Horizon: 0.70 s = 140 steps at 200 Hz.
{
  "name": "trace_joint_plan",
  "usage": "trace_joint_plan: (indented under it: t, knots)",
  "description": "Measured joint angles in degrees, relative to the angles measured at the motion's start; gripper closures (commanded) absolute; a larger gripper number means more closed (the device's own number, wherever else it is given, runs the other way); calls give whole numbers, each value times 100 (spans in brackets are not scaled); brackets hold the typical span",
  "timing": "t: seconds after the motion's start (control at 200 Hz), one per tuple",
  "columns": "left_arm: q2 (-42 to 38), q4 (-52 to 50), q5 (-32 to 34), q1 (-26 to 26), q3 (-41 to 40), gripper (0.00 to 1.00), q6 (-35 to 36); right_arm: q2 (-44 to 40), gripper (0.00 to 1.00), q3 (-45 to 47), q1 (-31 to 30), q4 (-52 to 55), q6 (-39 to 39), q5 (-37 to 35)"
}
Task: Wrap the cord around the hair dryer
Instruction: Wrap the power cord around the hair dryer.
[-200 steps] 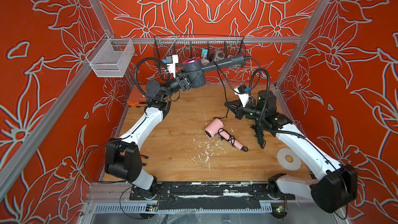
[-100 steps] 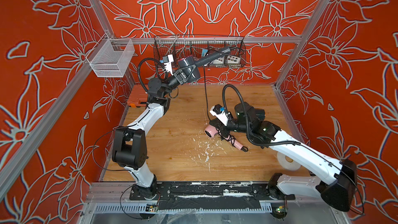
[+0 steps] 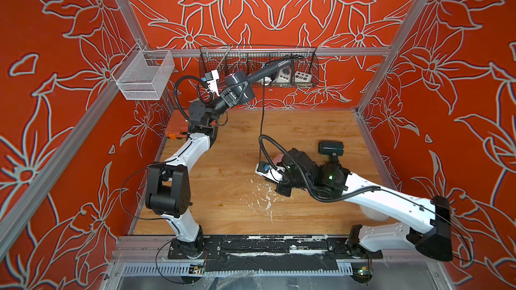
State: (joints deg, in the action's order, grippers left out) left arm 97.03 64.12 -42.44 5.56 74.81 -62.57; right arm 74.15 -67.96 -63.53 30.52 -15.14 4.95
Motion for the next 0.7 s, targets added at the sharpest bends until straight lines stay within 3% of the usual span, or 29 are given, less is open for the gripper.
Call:
trace_joint_plan:
  t: [0.23, 0.465, 0.701]
  knots:
    - [-26, -505, -317, 2, -35, 100, 625, 144, 100, -997, -256, 1064, -356, -330]
    - [-654, -1912, -595, 105, -699, 100, 2004, 76, 100, -2087, -273, 2190, -861, -1191]
    - [-1233, -3318, -863, 540, -898, 100, 3390, 210, 100, -3425, -33, 2761, -1613, -2227]
